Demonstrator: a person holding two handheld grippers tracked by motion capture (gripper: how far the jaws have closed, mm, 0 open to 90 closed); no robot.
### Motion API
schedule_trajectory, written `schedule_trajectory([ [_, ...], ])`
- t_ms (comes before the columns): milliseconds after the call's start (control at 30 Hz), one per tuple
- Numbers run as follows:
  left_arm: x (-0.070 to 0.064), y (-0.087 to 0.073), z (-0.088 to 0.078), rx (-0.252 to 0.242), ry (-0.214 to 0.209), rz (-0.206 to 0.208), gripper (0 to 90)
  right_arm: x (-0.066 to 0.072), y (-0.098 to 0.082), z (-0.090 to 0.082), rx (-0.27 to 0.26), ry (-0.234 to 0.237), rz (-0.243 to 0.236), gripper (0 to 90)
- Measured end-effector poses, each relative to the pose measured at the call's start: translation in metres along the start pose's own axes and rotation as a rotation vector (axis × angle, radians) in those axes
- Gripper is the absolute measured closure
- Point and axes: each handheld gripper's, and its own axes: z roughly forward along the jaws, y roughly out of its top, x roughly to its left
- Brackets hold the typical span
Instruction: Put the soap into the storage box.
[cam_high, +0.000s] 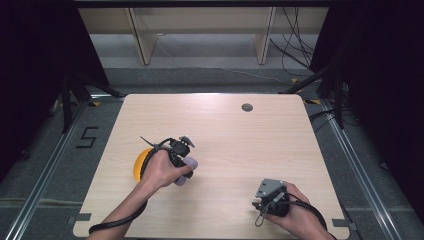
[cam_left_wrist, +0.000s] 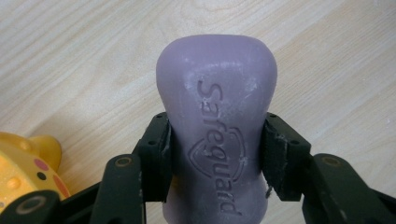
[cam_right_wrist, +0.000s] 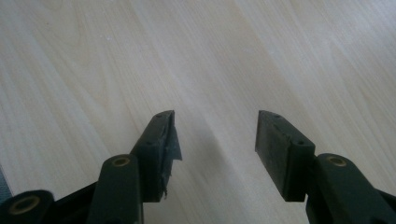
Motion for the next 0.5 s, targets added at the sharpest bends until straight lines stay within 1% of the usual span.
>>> schedule_trajectory([
  [33, 0.0003, 0.0000, -0.0007, 0.001, 0.000, -0.006, 49.2, 0.0000, 0.0000, 0.0000, 0.000, 0.000, -0.001, 48.1],
  [100, 0.0017, -0.0001, -0.0014, -0.002, 0.003, 0.007, 49.2, 0.0000, 0.0000, 0.0002, -0.002, -0.004, -0.003, 48.1],
  [167, 0.0020, 0.0000, -0.0023, -0.006, 0.002, 0.001, 49.2, 0.0000, 0.0000, 0.0002, -0.002, -0.005, -0.003, 48.1],
  [200, 0.0019, -0.0003, -0.0026, -0.009, -0.002, -0.011, 49.2, 0.0000, -0.0001, 0.0003, -0.003, -0.006, -0.003, 48.1],
  [267, 0.0022, -0.0007, -0.0024, -0.015, -0.002, -0.011, 49.2, 0.0000, -0.0001, 0.0004, -0.004, -0.007, -0.003, 48.1],
  [300, 0.0009, -0.0012, -0.0025, -0.018, -0.004, -0.037, 49.3, 0.0020, -0.0009, 0.0033, -0.033, -0.037, 0.004, 48.1],
  [333, 0.0009, -0.0012, -0.0025, -0.018, -0.004, -0.037, 49.2, 0.0022, -0.0009, 0.0033, -0.031, -0.037, 0.005, 48.1],
  [367, 0.0000, -0.0016, -0.0024, -0.019, -0.011, -0.056, 49.2, 0.0022, -0.0009, 0.0033, -0.031, -0.037, 0.005, 48.1],
  [400, 0.0010, -0.0013, -0.0031, -0.014, -0.005, -0.043, 49.3, 0.0021, -0.0009, 0.0032, -0.032, -0.038, 0.005, 48.0],
  [500, 0.0012, -0.0016, -0.0030, -0.017, -0.009, -0.046, 49.2, 0.0022, -0.0008, 0.0032, -0.031, -0.035, 0.005, 48.0],
])
